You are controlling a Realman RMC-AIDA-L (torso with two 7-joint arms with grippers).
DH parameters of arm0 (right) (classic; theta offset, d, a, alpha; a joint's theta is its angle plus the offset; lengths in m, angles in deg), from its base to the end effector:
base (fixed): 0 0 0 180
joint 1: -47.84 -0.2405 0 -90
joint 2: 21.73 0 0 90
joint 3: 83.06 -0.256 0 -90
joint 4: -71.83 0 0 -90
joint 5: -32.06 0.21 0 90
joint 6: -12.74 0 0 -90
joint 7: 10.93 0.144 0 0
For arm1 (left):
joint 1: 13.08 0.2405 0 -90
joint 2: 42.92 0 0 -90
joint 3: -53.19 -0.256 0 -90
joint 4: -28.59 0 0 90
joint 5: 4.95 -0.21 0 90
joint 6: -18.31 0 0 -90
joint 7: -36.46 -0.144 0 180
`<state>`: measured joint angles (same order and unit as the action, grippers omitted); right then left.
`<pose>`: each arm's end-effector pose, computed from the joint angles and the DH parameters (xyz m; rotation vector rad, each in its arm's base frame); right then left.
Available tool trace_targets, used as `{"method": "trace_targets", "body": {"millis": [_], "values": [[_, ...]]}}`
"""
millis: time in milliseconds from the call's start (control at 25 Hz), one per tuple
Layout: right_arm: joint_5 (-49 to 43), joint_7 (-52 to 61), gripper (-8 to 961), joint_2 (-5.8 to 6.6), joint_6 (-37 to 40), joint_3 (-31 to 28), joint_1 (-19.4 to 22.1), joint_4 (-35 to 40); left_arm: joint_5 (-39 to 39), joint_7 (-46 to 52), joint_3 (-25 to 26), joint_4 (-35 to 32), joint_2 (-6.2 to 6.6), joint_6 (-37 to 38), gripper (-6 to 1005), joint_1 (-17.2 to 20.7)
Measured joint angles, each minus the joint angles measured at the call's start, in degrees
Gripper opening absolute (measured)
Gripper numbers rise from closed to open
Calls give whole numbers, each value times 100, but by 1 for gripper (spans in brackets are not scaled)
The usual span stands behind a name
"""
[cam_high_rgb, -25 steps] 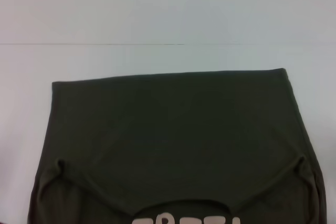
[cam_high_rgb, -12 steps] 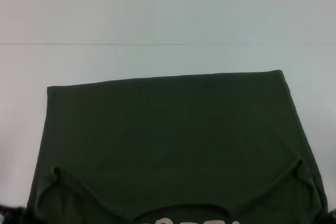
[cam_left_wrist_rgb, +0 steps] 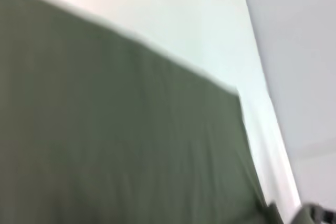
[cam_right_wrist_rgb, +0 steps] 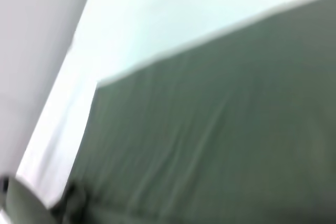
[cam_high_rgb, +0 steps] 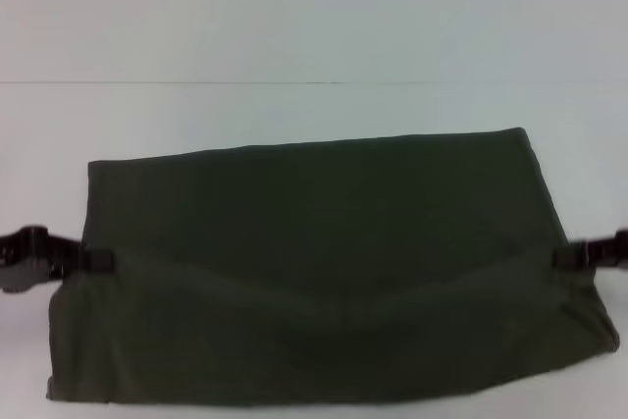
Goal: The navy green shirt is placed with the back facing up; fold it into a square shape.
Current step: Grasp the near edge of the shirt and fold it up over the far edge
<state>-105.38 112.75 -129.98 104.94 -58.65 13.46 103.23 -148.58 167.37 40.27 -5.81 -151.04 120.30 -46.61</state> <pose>0.3203 0.3346 0.0641 -2.3353 1.7761 0.4709 -0.3225 0.3136 0.0845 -2.2228 -2.0071 -0.6003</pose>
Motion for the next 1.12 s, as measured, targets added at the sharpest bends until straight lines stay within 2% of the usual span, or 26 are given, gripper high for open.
{"method": "trace_targets", "body": {"millis": [160, 320, 520, 560, 680, 1000, 1120], "values": [[490, 48, 70, -72, -871, -75, -28, -199, 401, -83, 42, 195, -123, -848, 36, 10], [869, 19, 80, -293, -1778, -43, -48, -262, 814, -296, 30, 344, -302, -1630, 36, 33], [1179, -448, 93, -627, -2620, -28, -123, -266, 1046, -712, 40, 409, -633, -2516, 37, 16], [1244, -568, 96, -699, -2785, -23, -141, -267, 1152, -805, 43, 411, -679, -2664, 37, 19], [1429, -764, 104, -812, -3076, -17, -202, -267, 1448, -995, 45, 417, -771, -2893, 38, 37], [1998, -805, 124, -824, -3041, -8, -422, -252, 2079, -1270, 26, 419, -827, -3161, 38, -3], [2084, -791, 132, -827, -3198, -6, -561, -305, 2225, -1403, 13, 425, -887, -3378, 37, -65]]}}
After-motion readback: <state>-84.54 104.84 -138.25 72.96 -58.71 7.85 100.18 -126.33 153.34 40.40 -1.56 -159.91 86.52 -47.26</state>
